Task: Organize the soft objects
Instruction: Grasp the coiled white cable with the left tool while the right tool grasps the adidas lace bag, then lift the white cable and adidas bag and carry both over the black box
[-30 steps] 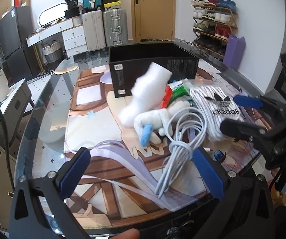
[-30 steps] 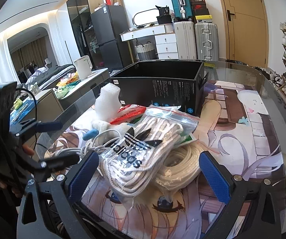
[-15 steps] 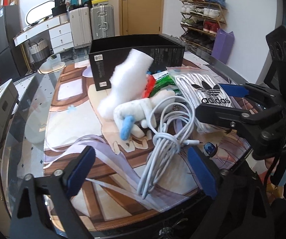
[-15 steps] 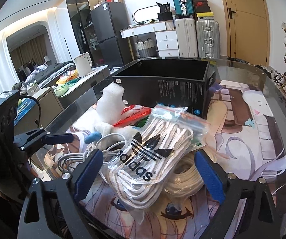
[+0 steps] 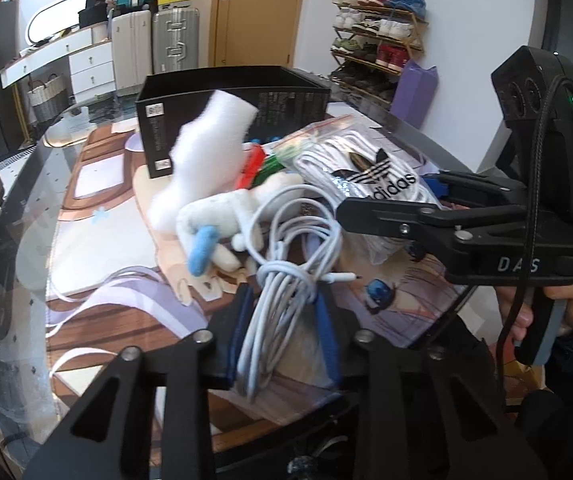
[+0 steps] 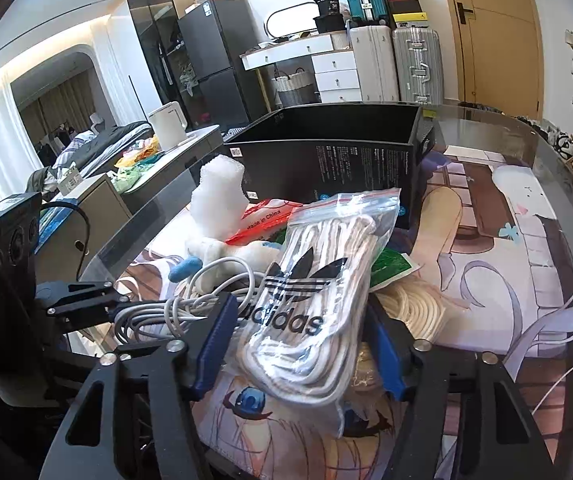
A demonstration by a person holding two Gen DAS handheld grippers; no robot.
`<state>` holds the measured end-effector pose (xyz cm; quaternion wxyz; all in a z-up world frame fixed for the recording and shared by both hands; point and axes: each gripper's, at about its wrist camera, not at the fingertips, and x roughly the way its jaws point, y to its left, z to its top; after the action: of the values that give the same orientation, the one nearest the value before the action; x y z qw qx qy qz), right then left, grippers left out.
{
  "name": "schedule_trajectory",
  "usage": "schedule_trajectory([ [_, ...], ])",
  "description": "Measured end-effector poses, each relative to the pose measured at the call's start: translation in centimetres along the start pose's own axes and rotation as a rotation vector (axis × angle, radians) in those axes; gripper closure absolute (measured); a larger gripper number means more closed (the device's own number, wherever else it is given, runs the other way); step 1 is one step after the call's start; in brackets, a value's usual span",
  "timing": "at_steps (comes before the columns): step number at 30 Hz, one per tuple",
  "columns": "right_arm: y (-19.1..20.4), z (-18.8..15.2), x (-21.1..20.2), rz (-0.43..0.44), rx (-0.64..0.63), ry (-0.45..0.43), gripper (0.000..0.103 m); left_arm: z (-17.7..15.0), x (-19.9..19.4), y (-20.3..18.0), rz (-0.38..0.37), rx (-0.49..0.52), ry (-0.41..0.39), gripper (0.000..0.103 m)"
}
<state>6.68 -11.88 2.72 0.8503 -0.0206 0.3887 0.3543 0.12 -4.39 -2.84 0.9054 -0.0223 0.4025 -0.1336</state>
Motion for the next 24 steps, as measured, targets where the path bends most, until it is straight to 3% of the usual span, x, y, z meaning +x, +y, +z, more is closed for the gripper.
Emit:
schedule_trajectory([
  [14,-0.1,-0.9,-1.6,0.027,-0.027,-0.048,0.071,-0.1,-1.5,-0.1,-0.034,0.006,-0.033,0.078],
  [20,-0.2,-0.7,-2.1,0.031,-0.034,-0.062,0.076,-0.2,-2.2,0.3,-0.030,-0.002,-0.052,0.078],
  [24,0.1,-0.6,-2.8,0.033,-0.039,-0.086,0.085,-0.1,-2.8,0.6,-0.025,-0.009,-0.065,0.078],
])
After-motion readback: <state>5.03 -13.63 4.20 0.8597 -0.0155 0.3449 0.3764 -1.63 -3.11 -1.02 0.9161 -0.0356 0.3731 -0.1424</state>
